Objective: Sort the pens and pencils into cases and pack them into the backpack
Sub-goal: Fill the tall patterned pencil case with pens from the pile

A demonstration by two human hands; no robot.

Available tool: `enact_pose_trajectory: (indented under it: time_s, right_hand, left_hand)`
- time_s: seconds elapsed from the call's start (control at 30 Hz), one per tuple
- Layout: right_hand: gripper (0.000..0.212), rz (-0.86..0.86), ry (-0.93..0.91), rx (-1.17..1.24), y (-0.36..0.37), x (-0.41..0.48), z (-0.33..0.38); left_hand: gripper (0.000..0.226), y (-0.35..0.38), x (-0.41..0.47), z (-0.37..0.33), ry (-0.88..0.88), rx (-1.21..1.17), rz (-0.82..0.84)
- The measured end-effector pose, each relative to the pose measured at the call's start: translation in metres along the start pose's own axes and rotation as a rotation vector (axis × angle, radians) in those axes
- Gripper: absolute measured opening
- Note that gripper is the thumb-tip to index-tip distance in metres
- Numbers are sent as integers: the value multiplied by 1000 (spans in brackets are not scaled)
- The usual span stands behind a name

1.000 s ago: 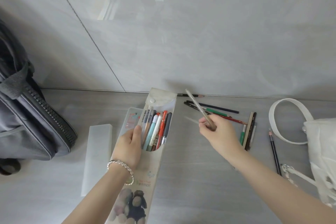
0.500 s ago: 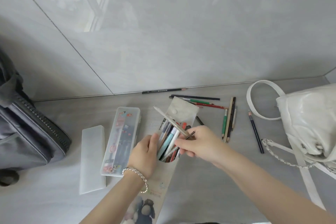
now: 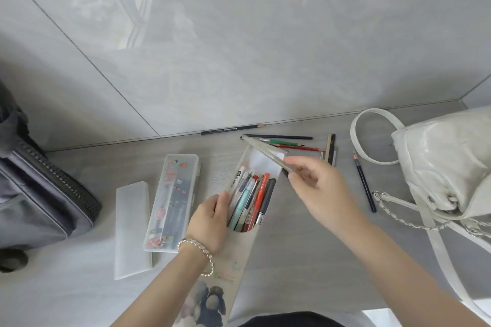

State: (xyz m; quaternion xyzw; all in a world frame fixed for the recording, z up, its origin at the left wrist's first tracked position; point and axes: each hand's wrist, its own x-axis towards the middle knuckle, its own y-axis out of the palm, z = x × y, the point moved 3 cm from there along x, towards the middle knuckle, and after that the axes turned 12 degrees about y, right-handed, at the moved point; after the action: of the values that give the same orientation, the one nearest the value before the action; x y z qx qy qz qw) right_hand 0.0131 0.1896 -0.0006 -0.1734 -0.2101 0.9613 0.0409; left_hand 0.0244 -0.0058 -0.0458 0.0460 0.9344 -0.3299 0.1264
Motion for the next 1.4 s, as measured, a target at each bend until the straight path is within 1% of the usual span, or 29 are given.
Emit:
enact_pose_trajectory:
  time_s: [0.07, 0.13, 0.23, 0.3, 0.4, 0.5, 0.57, 0.63, 0.67, 0.73, 0.83, 0.9, 0.93, 1.0, 1.03, 1.1, 1.13, 1.17, 1.2, 1.23, 1.27, 1.33, 1.37, 1.4]
  right_hand:
    - [24, 21, -54, 84, -15, -4, 5]
    - [21, 44, -53, 237, -30, -6, 11]
    - [20, -9, -50, 511, -50, -3, 15]
    - [21, -28, -79, 553, -54, -1, 19]
    - [24, 50, -91, 405, -44, 2, 17]
    - [29, 88, -76, 122, -24, 4, 9]
    - [42, 140, -82, -51, -6, 2, 3]
    - [48, 206, -93, -166, 16, -5, 0]
    - [48, 192, -105, -205, 24, -10, 0]
    - [52, 89, -169, -224, 31, -15, -2]
    - [66, -21, -248, -318, 30, -13, -7]
    - [72, -86, -383, -438, 31, -12, -10]
    - [70, -108, -437, -484, 31, -10, -11]
    - [64, -105, -487, -494, 29, -8, -11]
    - [63, -98, -479, -429, 26, -7, -10]
    - [55, -111, -418, -162, 15, -6, -5]
    - [45, -148, -448, -41, 10, -7, -3]
    - [31, -188, -519, -3, 6, -9, 0]
    - [21, -190, -576, -38, 5, -11, 2]
    - [21, -141, -602, -102, 8, -10, 2]
    - [28, -75, -582, -179, 11, -8, 1]
    - [46, 10, -460, -308, 19, -3, -1]
    - [49, -12, -432, -369, 22, 0, -2]
    - [49, -60, -444, -414, 24, 2, -1]
  left_hand:
    - [44, -1, 0, 2, -16, 0, 2]
    - [43, -2, 0, 4, -23, -14, 0]
    - [42, -3, -2, 2, -23, -23, -10]
    - [43, -4, -4, -1, -14, -28, -12]
    - [45, -5, -7, -7, 10, -31, -13]
    - [45, -6, -9, -12, 42, -34, -23]
    - [45, -5, -13, -17, 65, -36, -25]
    - [45, -2, -16, -21, 82, -37, -21]
    - [45, -1, -16, -22, 84, -40, -20]
    - [45, 0, -16, -21, 76, -48, -26]
    - [44, -2, -15, -16, 65, -45, -30]
    - [44, -3, -14, -16, 64, -51, -27]
    - [45, -4, -14, -17, 69, -53, -25]
    - [44, -4, -14, -19, 79, -54, -20]
    - [44, -5, -14, -19, 83, -51, -19]
    - [44, -5, -15, -19, 85, -43, -18]
    - [45, -5, -16, -19, 86, -38, -17]
    - [45, -5, -16, -19, 86, -33, -14]
    - [45, -4, -17, -20, 83, -30, -12]
    - [46, -4, -16, -20, 78, -27, -10]
    - [46, -3, -17, -20, 68, -22, -6]
    - [45, -2, -17, -20, 47, -2, 9]
    - [44, -2, -18, -20, 43, 4, 15]
    - [44, -2, -19, -20, 44, 4, 18]
